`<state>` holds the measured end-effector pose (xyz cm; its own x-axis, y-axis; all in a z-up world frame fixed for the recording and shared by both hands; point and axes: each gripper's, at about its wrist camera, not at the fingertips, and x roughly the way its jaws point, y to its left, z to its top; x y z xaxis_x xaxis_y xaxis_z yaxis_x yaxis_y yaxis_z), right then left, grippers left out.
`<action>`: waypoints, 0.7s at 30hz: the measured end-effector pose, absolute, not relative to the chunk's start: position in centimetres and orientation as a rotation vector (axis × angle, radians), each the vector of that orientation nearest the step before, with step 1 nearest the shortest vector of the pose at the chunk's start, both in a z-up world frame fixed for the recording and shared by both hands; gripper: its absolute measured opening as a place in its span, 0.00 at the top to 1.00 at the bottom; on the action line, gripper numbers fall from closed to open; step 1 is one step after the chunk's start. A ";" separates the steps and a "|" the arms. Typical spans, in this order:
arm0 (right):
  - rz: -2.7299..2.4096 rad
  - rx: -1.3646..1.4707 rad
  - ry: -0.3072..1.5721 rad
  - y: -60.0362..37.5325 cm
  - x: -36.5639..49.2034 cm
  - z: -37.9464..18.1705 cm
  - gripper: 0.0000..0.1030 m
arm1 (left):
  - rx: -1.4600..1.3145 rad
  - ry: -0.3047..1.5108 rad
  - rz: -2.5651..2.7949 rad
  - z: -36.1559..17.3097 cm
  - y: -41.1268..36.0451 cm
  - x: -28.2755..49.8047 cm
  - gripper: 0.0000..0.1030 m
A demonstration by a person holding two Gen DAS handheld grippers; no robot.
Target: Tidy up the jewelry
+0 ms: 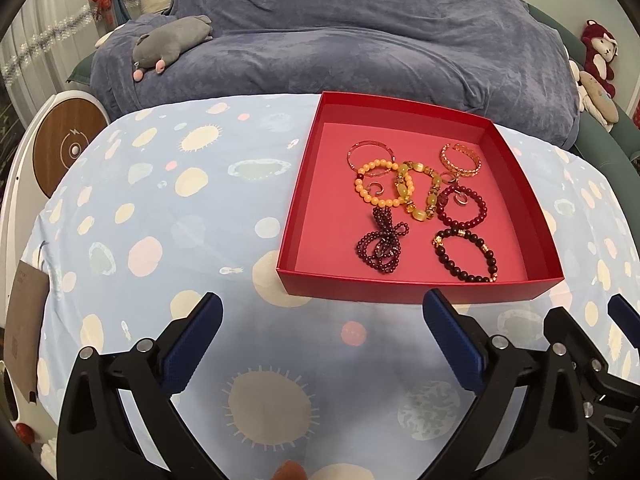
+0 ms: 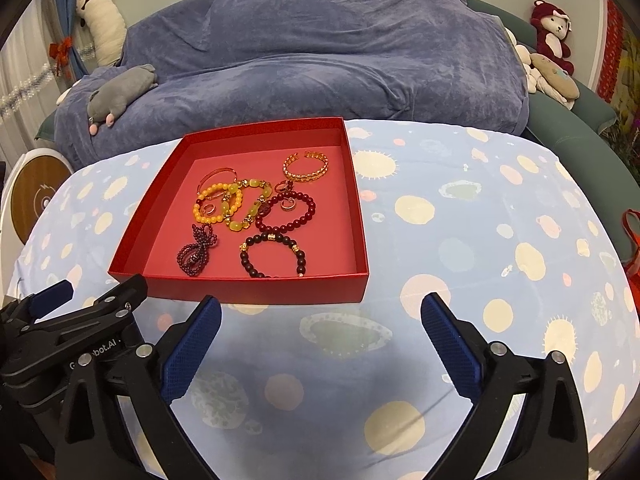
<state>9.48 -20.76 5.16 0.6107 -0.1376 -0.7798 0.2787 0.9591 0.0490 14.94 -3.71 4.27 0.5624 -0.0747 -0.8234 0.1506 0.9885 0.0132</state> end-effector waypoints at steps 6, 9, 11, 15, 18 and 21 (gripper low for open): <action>-0.235 0.181 0.891 -20.7 9.6 5.0 0.07 | 0.103 0.965 -0.128 3.9 -3.8 14.8 0.07; -0.235 0.180 0.891 -20.6 9.6 5.1 0.07 | 0.115 0.972 -0.124 3.8 -3.9 14.9 0.07; -0.236 0.180 0.890 -20.6 9.6 5.1 0.07 | 0.114 0.974 -0.123 3.8 -4.0 14.8 0.07; -0.237 0.177 0.890 -20.6 9.6 5.1 0.07 | 0.109 0.972 -0.124 3.8 -4.0 14.9 0.07; -0.240 0.178 0.888 -20.6 9.6 5.2 0.06 | 0.108 0.966 -0.121 3.9 -4.0 15.0 0.07; -0.242 0.174 0.890 -20.6 9.7 5.2 0.07 | 0.107 0.968 -0.120 3.9 -4.0 15.0 0.07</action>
